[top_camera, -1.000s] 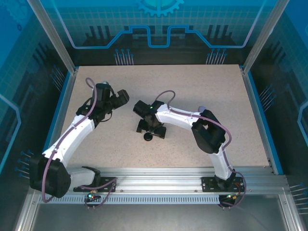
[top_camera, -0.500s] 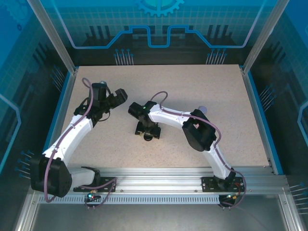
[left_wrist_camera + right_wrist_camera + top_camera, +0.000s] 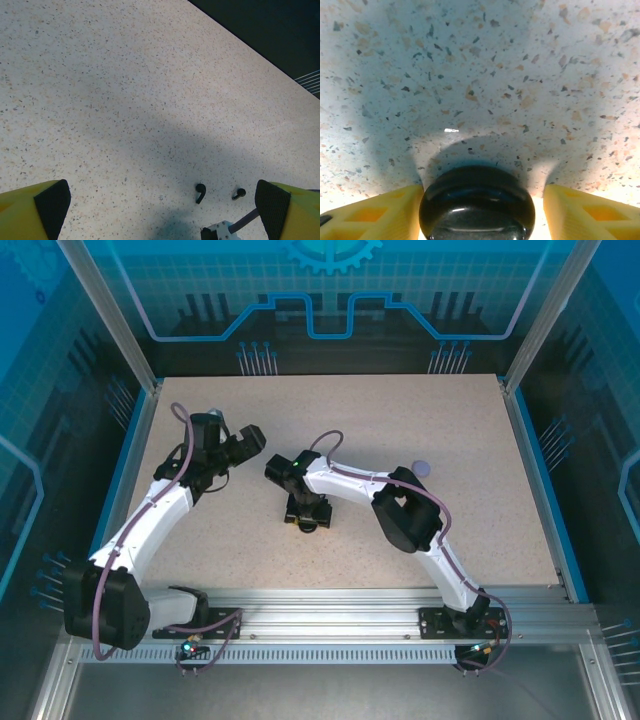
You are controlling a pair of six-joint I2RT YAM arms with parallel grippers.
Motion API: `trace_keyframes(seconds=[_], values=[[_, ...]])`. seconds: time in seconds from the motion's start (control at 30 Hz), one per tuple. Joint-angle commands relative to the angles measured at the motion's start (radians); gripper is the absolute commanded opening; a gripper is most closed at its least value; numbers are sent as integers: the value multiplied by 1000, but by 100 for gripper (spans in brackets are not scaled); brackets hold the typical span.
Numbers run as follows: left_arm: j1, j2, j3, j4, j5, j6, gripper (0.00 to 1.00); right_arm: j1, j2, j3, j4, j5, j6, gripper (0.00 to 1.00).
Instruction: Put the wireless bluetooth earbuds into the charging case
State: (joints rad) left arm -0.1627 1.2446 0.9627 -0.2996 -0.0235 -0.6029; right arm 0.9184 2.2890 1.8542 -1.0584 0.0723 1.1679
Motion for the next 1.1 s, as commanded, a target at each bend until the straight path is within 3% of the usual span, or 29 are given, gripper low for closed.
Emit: trace_keyframes(seconds=[0.0, 0.2, 0.37, 0.6, 0.73, 0.87, 1.07], values=[[11, 6, -17, 41, 38, -16, 99, 16, 23, 23, -36, 19, -7, 60], [34, -18, -52, 103, 108, -83, 99, 16, 15, 13, -27, 24, -17, 48], [73, -29, -100, 190, 230, -179, 99, 14, -21, -10, 0, 25, -34, 38], [76, -55, -181, 341, 306, -217, 99, -25, -166, -103, 78, 20, -42, 37], [75, -56, -202, 381, 358, -211, 99, -86, -265, -181, 152, -10, -31, 38], [70, -41, -264, 524, 443, -231, 99, -175, -349, -246, 240, -75, -13, 38], [-43, 27, -323, 719, 461, -231, 99, -313, -421, -278, 319, -175, 3, 37]])
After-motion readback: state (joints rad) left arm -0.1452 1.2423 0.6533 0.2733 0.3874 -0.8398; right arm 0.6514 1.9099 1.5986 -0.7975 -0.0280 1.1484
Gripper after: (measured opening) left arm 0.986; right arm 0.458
